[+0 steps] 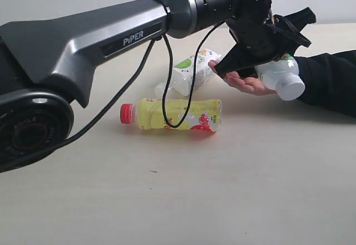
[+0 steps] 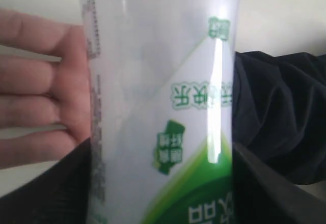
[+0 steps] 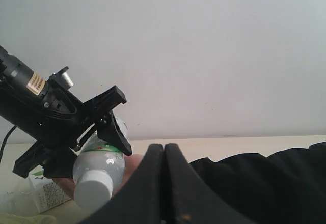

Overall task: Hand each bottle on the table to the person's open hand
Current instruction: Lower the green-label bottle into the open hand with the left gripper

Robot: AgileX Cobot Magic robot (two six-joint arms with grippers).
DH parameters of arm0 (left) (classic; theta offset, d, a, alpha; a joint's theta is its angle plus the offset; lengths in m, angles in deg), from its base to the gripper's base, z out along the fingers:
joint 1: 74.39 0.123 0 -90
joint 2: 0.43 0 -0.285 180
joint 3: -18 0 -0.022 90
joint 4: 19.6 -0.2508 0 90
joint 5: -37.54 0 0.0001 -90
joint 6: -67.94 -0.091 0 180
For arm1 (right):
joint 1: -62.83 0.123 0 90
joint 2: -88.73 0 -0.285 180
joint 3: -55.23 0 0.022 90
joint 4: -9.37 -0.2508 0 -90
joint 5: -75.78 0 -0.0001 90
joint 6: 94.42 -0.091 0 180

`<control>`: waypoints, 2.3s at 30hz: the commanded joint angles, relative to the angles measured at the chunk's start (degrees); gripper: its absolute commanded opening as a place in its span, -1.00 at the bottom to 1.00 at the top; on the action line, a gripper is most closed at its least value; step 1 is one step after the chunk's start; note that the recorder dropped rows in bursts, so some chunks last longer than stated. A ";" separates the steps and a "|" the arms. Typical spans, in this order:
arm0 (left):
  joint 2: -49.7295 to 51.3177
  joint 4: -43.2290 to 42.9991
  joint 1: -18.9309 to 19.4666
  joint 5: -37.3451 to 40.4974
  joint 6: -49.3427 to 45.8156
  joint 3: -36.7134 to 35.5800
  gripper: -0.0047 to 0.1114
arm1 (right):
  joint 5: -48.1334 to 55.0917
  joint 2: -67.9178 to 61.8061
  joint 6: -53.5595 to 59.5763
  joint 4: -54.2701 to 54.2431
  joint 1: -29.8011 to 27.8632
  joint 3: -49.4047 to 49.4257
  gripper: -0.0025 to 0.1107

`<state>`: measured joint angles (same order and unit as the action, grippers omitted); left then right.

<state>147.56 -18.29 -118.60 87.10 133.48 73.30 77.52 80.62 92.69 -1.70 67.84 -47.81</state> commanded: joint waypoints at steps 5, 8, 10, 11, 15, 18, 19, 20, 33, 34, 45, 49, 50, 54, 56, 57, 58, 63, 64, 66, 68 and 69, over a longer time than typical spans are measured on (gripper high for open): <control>0.46 1.04 0.65 1.95 -0.15 1.59 -0.92 | -0.82 0.32 0.19 -0.06 -0.28 0.26 -0.96; 0.55 1.04 0.89 2.99 -0.15 1.59 -0.92 | -0.82 0.32 0.19 -0.06 -0.28 0.26 -0.96; 1.50 1.04 0.89 3.00 -0.88 1.59 -0.92 | -0.82 0.32 0.19 -0.06 -0.28 0.26 -0.96; 2.44 1.04 0.89 2.42 -0.88 1.59 -0.92 | -0.82 0.32 0.19 -0.06 -0.28 0.26 -0.96; 3.69 0.80 0.89 0.79 -0.88 1.59 -0.92 | -0.82 0.32 0.19 -0.06 -0.28 0.26 -0.96; 3.69 0.80 0.89 -1.25 -1.15 1.59 -0.92 | -0.82 0.32 0.19 -0.06 -0.28 0.26 -0.96; 3.69 0.80 0.89 -1.82 -2.02 1.59 -0.92 | -0.82 0.32 0.19 -0.06 -0.28 0.26 -0.96; 3.69 0.80 0.89 -2.54 -2.63 1.59 -0.92 | -0.82 0.32 0.19 -0.06 -0.28 0.26 -0.96; 3.69 -0.73 0.89 -2.54 -2.63 1.59 -0.42 | -0.82 0.32 0.19 -0.06 -0.28 0.26 -0.96; 3.69 -0.73 0.89 -2.54 -2.63 1.59 -0.31 | -0.82 0.32 0.19 -0.06 -0.28 0.26 -0.96; 3.69 -0.73 0.89 -2.54 -2.23 1.59 0.13 | -0.82 0.32 0.19 -0.06 -0.28 0.26 -0.96; 3.69 -0.73 0.89 -2.54 -2.23 1.59 0.13 | -0.82 0.32 0.19 -0.06 -0.28 0.26 -0.96; 3.69 -0.73 0.89 -2.54 -2.23 1.59 0.13 | -0.82 0.32 0.19 -0.06 -0.28 0.26 -0.96; 3.69 -0.73 0.89 -2.54 -2.23 1.59 0.13 | -0.82 0.32 0.19 -0.06 -0.28 0.26 -0.96; 3.58 -0.73 0.89 -2.54 -2.23 1.59 0.13 | -0.82 0.32 0.19 -0.06 -0.28 0.26 -0.96; 3.58 -0.73 0.89 -2.54 -2.23 1.59 0.13 | -0.82 0.32 0.19 -0.06 -0.28 0.26 -0.96; 3.58 -0.73 0.89 -2.54 -2.23 1.59 0.13 | -0.82 0.32 0.19 -0.06 -0.28 0.26 -0.96; 3.57 -0.73 0.89 -2.29 -1.92 1.59 0.29 | -0.82 0.32 0.19 -0.06 -0.28 0.26 -0.96; 3.57 -0.73 0.89 -2.18 -1.38 1.59 0.36 | -0.82 0.32 0.19 -0.06 -0.28 0.26 -0.96; 3.57 -0.73 0.89 -1.76 -0.38 1.59 0.51 | -0.82 0.32 0.19 -0.06 -0.28 0.26 -0.96; 3.57 -0.73 0.89 -1.76 -0.12 1.59 0.55 | -0.82 0.32 0.19 -0.06 -0.28 0.26 -0.96; 3.57 -0.73 0.89 -1.76 -0.12 1.59 0.55 | -0.82 0.32 0.19 -0.06 -0.28 0.26 -0.96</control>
<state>151.44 -18.54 -117.91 85.38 132.71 74.52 77.52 80.62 92.69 -1.70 67.84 -47.81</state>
